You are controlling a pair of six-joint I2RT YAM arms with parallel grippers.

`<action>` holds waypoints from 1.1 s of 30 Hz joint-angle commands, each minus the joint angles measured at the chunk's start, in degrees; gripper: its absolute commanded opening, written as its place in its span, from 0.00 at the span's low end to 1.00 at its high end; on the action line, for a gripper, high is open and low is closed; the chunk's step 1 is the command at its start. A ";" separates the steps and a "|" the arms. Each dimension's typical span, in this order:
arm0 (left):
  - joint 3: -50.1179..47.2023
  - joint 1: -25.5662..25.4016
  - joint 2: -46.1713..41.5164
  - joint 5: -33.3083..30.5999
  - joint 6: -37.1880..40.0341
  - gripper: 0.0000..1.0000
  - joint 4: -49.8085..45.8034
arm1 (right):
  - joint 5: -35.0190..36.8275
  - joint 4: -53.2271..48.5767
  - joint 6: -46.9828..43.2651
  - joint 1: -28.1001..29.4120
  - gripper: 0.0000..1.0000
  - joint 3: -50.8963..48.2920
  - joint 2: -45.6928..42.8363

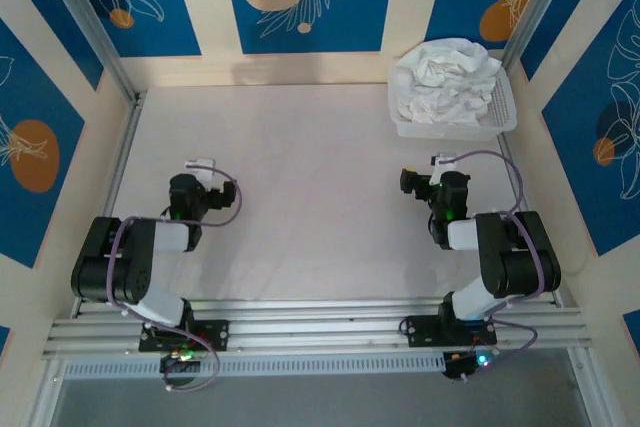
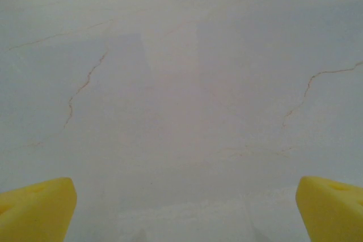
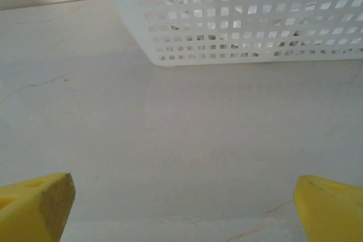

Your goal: Fold the inside-out t-shirt

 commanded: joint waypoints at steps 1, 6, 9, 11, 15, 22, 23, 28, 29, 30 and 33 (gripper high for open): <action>0.31 0.67 0.02 1.54 -0.50 0.99 2.10 | 2.70 3.05 1.07 -0.06 0.99 -0.68 -0.42; 0.31 0.67 -0.01 1.54 -0.50 0.99 2.10 | 2.34 2.91 1.18 -0.27 0.99 -0.60 -0.45; 0.31 0.67 0.02 1.54 -0.50 0.99 2.10 | 1.50 1.31 0.62 -0.16 0.99 0.32 -0.24; 0.31 0.65 0.02 1.54 -0.50 0.99 2.09 | 1.14 1.88 0.76 -0.37 0.99 0.09 -0.27; 0.27 0.67 -0.06 1.54 -0.50 0.99 2.12 | 0.44 2.16 0.89 -0.67 0.99 -0.19 -0.36; 0.63 0.08 -1.85 -1.50 -0.94 0.99 -0.05 | -3.43 3.12 0.88 -1.69 0.99 -2.35 -4.59; 1.23 -0.26 -3.41 -2.75 -0.96 0.99 -2.32 | -3.81 -0.31 0.08 -1.39 0.99 -2.08 -8.17; 8.43 -6.73 -16.73 -11.35 -3.08 0.99 -25.56 | -3.65 -41.89 13.98 -3.70 0.99 17.81 -19.85; 8.96 -8.22 -19.43 -11.11 -3.73 0.99 -27.66 | -4.97 -46.28 15.32 -4.47 0.99 22.71 -18.38; 9.64 -9.22 -21.51 -9.93 -4.30 0.99 -29.68 | -5.94 -50.00 16.57 -5.10 0.99 26.86 -16.38; 13.09 -12.45 -26.57 -5.34 -7.09 0.99 -37.15 | -10.00 -59.89 19.63 -7.67 1.00 41.96 -6.06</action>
